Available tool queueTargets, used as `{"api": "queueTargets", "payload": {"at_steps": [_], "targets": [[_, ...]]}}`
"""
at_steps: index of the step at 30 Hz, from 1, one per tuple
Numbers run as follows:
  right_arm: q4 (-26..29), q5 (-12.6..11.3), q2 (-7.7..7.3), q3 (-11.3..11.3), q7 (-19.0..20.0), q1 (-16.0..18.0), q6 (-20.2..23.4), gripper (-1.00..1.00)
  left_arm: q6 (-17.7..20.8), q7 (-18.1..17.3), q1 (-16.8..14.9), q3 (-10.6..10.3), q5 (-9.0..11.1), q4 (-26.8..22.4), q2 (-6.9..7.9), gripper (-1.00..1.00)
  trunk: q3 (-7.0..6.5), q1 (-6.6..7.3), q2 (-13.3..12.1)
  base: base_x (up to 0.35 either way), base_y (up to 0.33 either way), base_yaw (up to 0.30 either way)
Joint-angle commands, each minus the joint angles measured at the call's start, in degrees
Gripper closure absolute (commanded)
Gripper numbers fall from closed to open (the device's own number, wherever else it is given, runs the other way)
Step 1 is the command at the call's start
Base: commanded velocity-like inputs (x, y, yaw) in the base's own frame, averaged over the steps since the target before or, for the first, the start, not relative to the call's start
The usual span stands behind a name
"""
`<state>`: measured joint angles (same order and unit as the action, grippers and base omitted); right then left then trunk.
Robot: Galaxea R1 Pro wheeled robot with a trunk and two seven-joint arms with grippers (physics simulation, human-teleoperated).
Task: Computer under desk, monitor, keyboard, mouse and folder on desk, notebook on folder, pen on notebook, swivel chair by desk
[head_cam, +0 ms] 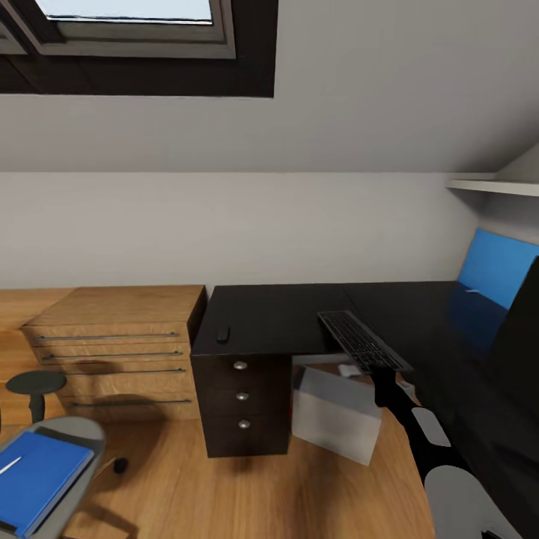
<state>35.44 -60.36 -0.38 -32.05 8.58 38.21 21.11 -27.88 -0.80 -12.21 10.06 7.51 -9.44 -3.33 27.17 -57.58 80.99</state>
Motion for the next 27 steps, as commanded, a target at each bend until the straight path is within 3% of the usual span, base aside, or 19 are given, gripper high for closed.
{"api": "queueTargets", "payload": {"at_steps": [1, 8, 17, 27], "targets": [[-0.2, 1.2, 0.03, -0.3, -0.4, 0.0, 0.3, 1.00, -0.2, -0.1, 0.0, -0.1, 0.5, 0.0, -0.01, -1.00, 0.07, -0.02, 0.0, 0.162, 0.026, 0.000], [-0.2, 1.2, 0.03, -0.3, -0.4, 0.0, 0.3, 1.00, -0.2, -0.1, 0.0, -0.1, 0.5, 0.0, -0.01, -1.00, 0.07, -0.02, 0.0, 0.222, 0.084, 0.000], [-0.2, 1.2, -0.01, -0.3, -0.4, 0.0, 0.3, 1.00, -0.2, -0.1, -0.1, -0.1, 0.5, 0.0, -0.01, -1.00, 0.07, -0.02, 0.0, 0.065, 0.012, 0.000], [-0.3, 1.3, -0.87, -0.3, -0.4, -0.1, 0.4, 1.00, -0.2, -0.1, 0.0, -0.1, 0.5, 0.1, -0.01, -1.00, 0.07, -0.02, 0.0, 0.154, 0.000, 0.000]]}}
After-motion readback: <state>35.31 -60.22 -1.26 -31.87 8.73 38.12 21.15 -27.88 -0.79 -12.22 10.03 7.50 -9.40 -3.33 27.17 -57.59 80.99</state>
